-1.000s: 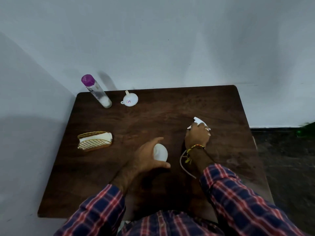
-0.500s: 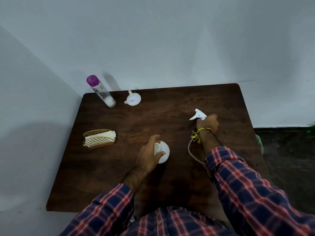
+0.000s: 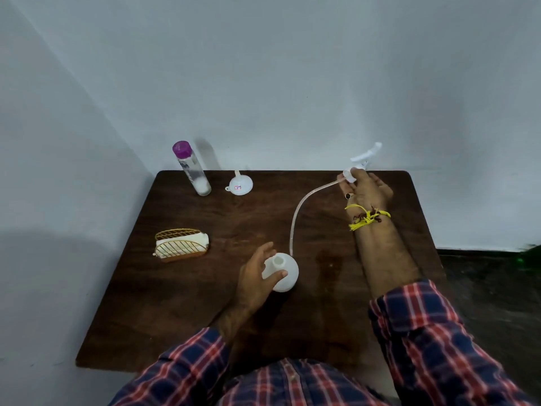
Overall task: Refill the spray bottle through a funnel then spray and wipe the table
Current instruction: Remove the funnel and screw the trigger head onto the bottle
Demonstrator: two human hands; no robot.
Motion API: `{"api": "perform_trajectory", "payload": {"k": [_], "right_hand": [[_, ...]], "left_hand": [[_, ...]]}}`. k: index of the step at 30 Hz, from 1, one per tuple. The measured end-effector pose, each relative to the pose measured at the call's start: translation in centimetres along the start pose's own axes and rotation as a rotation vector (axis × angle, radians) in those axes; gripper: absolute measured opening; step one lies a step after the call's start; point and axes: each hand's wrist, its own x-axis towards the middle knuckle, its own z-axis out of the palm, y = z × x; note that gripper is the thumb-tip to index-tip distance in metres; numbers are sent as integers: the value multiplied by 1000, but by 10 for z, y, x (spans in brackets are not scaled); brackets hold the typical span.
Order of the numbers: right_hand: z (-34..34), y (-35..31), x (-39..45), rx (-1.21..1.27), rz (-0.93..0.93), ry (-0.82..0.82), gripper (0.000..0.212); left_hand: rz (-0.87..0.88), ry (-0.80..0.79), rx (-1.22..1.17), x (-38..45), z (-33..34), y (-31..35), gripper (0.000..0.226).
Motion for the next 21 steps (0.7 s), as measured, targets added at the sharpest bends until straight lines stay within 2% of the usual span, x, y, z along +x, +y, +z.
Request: {"api": "perform_trajectory", "payload": {"k": [6, 9, 13, 18, 21], "right_hand": [[-2, 17, -17, 83, 29, 26, 41], [-7, 29, -21, 51, 5, 57, 36], [-16, 36, -22, 6, -38, 81, 42], [-28, 40, -23, 1, -112, 47, 44], [-33, 42, -27, -71, -191, -45, 42]], "left_hand": [[9, -48, -29, 1, -10, -3, 79], [12, -52, -72, 3, -16, -7, 80], [6, -76, -98, 7, -19, -12, 79], [41, -92, -76, 12, -15, -16, 72], [44, -106, -54, 16, -10, -14, 70]]}}
